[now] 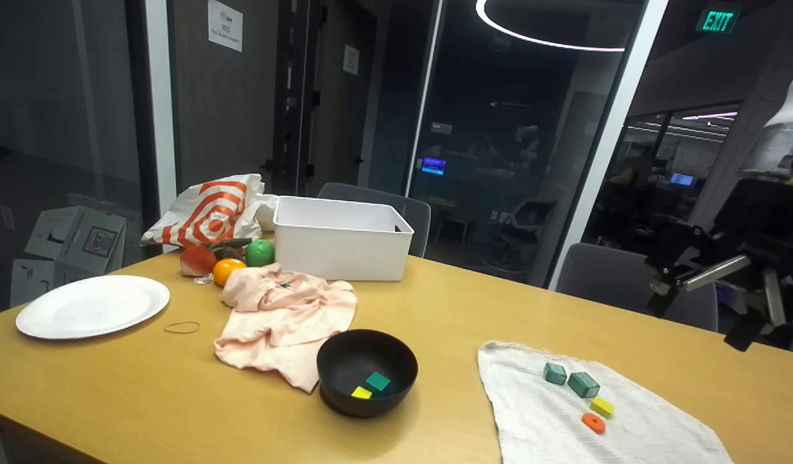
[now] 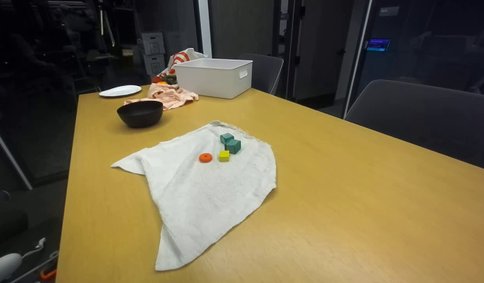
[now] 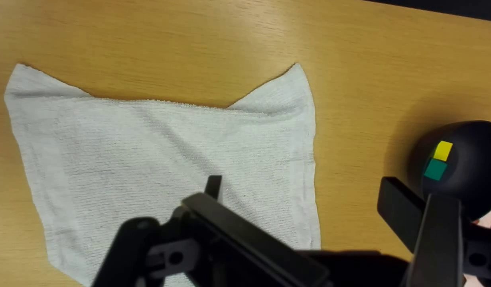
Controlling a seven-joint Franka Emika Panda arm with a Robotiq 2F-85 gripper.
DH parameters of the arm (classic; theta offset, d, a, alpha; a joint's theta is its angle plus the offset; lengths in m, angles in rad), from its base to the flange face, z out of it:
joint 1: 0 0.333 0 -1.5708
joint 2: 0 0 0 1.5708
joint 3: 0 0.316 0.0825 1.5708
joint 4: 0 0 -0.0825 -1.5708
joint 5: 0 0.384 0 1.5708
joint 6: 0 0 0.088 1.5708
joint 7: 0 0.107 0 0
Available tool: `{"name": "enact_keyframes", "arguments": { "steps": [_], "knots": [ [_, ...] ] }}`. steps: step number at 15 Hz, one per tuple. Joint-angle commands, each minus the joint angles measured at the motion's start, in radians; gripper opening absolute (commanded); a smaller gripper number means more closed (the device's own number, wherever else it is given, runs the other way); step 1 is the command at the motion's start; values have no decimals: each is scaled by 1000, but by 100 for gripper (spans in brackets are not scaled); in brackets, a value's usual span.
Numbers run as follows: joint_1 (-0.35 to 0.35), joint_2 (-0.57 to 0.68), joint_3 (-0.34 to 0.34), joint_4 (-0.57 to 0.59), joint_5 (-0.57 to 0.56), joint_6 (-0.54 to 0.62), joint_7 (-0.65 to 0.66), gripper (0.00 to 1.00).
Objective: Fold the towel into a triangle thrice.
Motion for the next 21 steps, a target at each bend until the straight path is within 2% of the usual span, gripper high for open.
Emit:
{"name": "enact_keyframes", "arguments": {
  "steps": [1, 4, 7, 14, 16, 21],
  "knots": [
    [-6, 0, 4, 2, 2, -3, -2, 100],
    [11, 18, 31, -33, 17, 144, -13, 100],
    [19, 53, 83, -90, -14, 290, 19, 100],
    [70, 148, 148, -190, -50, 363, 17, 100],
    [75, 144, 129, -185, -47, 334, 14, 100],
    [92, 180, 132, -188, -49, 361, -1, 100]
  ]
}}
